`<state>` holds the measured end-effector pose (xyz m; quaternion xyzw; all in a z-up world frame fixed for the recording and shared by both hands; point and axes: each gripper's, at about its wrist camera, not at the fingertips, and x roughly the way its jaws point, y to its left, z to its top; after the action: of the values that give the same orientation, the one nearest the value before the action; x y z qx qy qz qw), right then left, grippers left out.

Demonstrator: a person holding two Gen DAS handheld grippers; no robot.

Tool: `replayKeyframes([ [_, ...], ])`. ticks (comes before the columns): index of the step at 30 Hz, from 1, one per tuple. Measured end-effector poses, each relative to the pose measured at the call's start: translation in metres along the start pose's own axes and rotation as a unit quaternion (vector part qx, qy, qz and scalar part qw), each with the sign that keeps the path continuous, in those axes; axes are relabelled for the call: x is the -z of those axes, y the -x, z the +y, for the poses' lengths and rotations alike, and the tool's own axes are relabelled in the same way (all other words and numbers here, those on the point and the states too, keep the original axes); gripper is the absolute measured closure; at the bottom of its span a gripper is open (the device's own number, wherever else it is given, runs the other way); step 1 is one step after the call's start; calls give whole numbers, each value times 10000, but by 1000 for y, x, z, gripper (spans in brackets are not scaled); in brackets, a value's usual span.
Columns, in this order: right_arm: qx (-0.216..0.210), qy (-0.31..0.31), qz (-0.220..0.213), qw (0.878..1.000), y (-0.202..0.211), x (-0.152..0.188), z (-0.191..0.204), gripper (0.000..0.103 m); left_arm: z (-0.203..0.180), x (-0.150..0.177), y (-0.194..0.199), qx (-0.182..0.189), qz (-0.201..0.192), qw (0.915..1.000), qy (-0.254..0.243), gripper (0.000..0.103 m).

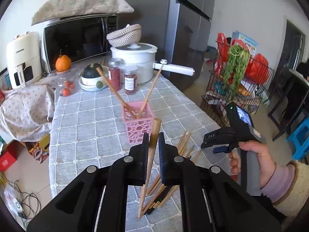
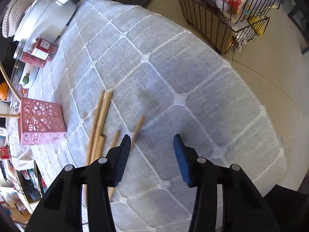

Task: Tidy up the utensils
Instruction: 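Lift the chopstick upright with the left tool while the right tool grasps another chopstick, then carry both chopsticks to the pink holder and lower them into it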

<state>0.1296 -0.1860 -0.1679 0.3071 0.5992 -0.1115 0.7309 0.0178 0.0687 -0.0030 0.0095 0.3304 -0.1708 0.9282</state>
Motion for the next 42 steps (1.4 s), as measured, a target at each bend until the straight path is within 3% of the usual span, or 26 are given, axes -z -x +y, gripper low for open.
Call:
replayKeyframes([
  [6, 204, 26, -32, 9998, -7, -1, 14, 61, 18, 1, 6, 35, -23, 9997, 231, 94],
  [15, 625, 223, -313, 9973, -8, 5, 22, 87, 19, 2, 3, -6, -4, 9997, 231, 94],
  [20, 217, 120, -396, 9989, -6, 7, 13, 98, 20, 2, 3, 7, -20, 9996, 271, 94],
  [27, -224, 659, -947, 9931, 25, 35, 12, 98, 22, 5, 4, -9, -57, 9994, 351, 94],
  [33, -559, 1472, -1520, 9758, 78, 69, 16, 98, 16, 7, 13, -150, -88, 9994, 299, 94],
  [42, -997, 2293, -1939, 9486, 148, 105, 21, 98, 6, 11, 29, -558, -89, 9981, 235, 94],
])
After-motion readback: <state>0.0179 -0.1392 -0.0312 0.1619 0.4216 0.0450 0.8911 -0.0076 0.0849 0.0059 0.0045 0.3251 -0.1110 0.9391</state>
